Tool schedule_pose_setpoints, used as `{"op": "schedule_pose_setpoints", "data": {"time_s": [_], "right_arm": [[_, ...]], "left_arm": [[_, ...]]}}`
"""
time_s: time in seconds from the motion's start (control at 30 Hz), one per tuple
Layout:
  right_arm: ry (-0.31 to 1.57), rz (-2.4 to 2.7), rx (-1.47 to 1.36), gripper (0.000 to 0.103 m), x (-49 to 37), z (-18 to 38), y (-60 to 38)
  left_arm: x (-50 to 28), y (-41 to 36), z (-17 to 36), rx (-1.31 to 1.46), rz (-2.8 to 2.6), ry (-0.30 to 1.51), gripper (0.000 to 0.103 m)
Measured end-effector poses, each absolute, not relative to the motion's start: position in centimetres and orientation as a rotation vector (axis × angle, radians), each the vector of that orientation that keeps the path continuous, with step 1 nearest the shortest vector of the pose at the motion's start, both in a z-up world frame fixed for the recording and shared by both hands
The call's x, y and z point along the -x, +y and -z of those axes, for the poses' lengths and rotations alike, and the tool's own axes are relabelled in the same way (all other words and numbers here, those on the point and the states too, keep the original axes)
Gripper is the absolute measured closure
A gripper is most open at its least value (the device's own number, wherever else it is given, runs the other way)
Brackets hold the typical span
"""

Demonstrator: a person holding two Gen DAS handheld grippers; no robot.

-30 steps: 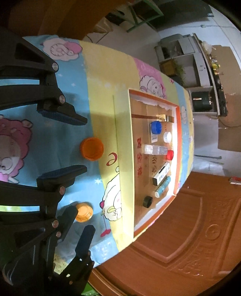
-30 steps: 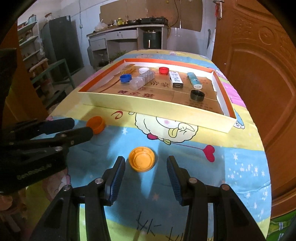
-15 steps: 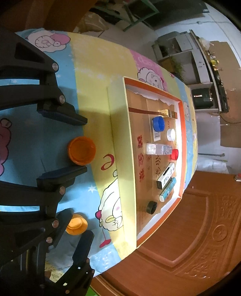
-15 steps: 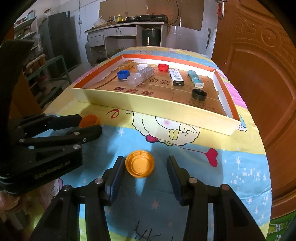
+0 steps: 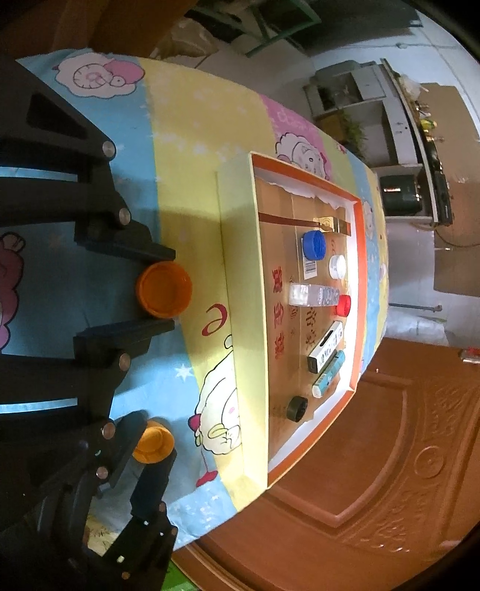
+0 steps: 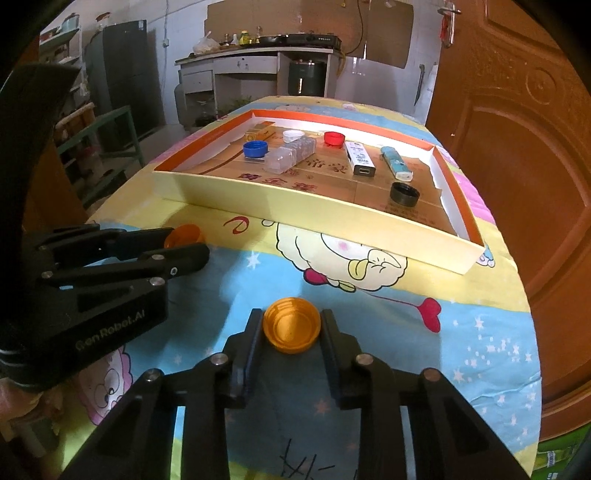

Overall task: Organize rigid objects
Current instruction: 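Grasp the light orange cap with the right tool while the left tool grasps the dark orange cap, then carry both orange caps with both tools over the box lid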

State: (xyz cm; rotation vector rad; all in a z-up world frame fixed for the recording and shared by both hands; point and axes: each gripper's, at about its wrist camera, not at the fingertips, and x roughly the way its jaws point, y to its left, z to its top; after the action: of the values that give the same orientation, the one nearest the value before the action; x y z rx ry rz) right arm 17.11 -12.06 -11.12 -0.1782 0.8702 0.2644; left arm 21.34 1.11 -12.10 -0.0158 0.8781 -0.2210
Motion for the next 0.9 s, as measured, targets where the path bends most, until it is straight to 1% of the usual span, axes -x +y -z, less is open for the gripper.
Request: {"op": "schedule_pose_setpoints", "data": {"time_s": [0.57, 0.9], "right_arm": [[0.869, -0.252, 0.123, 0.073, -16.7, 10.8, -12.7], [0.846, -0.237, 0.108, 0.073, -15.5, 9.0, -13.7]], "left_arm": [[-19.7, 0.7, 11.7, 0.029, 0.131, 0.866, 0.073], [-17.5, 0.8, 9.7, 0.05, 0.105, 0.853, 0.073]]}}
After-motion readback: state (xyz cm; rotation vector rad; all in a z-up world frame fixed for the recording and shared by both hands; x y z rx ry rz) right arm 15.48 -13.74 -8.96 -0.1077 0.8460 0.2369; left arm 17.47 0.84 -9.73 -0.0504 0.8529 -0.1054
